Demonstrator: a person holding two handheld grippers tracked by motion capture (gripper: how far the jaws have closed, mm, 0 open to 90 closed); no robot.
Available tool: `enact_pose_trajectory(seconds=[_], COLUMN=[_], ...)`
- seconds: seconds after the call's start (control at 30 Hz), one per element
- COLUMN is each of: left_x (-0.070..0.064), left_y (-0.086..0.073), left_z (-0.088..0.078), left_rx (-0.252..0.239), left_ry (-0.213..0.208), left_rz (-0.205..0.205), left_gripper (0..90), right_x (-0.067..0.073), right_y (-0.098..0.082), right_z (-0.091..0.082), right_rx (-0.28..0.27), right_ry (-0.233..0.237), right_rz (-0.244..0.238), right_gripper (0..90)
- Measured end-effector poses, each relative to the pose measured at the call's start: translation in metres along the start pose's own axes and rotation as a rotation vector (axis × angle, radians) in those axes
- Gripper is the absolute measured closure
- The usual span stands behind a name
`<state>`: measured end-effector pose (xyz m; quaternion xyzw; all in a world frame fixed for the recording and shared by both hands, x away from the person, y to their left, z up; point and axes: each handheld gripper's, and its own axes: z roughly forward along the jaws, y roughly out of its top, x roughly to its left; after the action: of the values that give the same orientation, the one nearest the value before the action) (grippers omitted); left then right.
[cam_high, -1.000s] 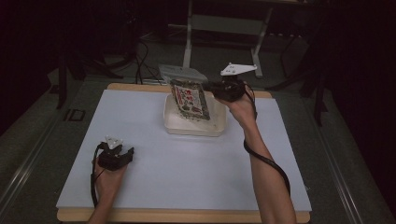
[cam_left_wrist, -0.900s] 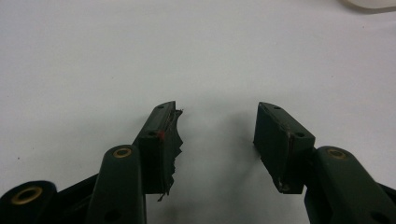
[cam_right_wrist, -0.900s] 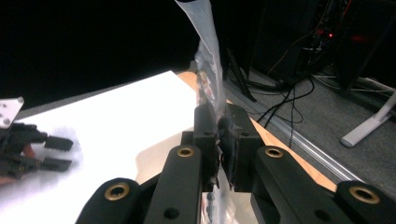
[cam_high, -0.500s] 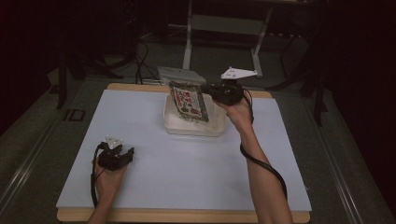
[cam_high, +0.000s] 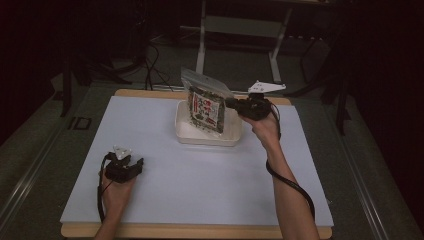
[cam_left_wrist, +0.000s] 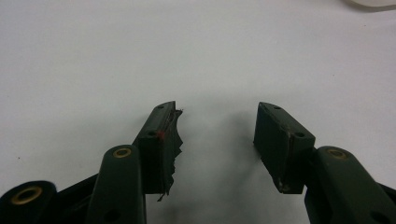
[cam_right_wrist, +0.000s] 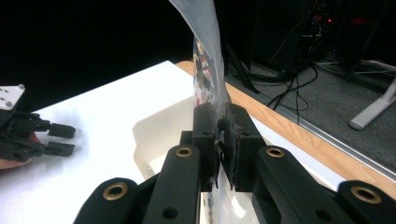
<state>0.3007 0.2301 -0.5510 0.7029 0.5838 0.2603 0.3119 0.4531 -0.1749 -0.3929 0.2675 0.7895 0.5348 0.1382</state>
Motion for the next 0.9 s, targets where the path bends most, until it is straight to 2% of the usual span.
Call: enact_pose_trajectory(seconds=[0.2,0.3,0.4,0.5,0.53,0.57,0.6,0.63,0.67,0.73,0.9], left_x=[0.000,0.001,0.001,0.001,0.001,0.001,0.001,0.001,0.001,0.001,0.001], left_y=[0.000,0.000,0.000,0.000,0.000,0.000,0.000,0.000,0.000,0.000,0.000], left_z=[0.000,0.000,0.000,0.000,0.000,0.000,0.000,0.000,0.000,0.000,0.000], left_rx=[0.001,0.004,0.005,0.005,0.005,0.006,0.004,0.004,0.004,0.004,0.004], left_ry=[-0.001,-0.002,-0.002,-0.003,-0.003,-0.004,-0.003,-0.004,-0.004,-0.003,-0.003], left_rz=[0.000,0.002,0.002,0.000,0.000,0.000,-0.001,-0.002,-0.002,-0.001,0.000], left_gripper=[49.4,49.3,49.1,49.0,49.0,49.0,49.0,49.0,49.0,49.0,49.0], right_x=[-0.010,-0.014,-0.015,-0.015,-0.015,-0.017,-0.017,-0.018,-0.018,-0.021,-0.023], right_y=[-0.003,-0.004,-0.002,0.001,0.001,0.001,0.001,0.000,0.000,-0.004,-0.009], right_z=[-0.001,0.001,0.003,0.005,0.005,0.007,0.007,0.009,0.009,0.011,0.011], right_rx=[0.001,0.001,0.016,0.043,0.043,0.062,0.062,0.081,0.081,0.084,0.076], right_ry=[-0.047,-0.056,-0.075,-0.130,-0.130,-0.165,-0.165,-0.191,-0.191,-0.206,-0.203], right_rz=[0.044,0.067,0.055,0.042,0.042,0.034,0.034,0.034,0.034,0.060,0.093], right_gripper=[83.8,84.0,83.3,77.6,77.6,70.8,70.8,66.9,66.9,61.0,54.6])
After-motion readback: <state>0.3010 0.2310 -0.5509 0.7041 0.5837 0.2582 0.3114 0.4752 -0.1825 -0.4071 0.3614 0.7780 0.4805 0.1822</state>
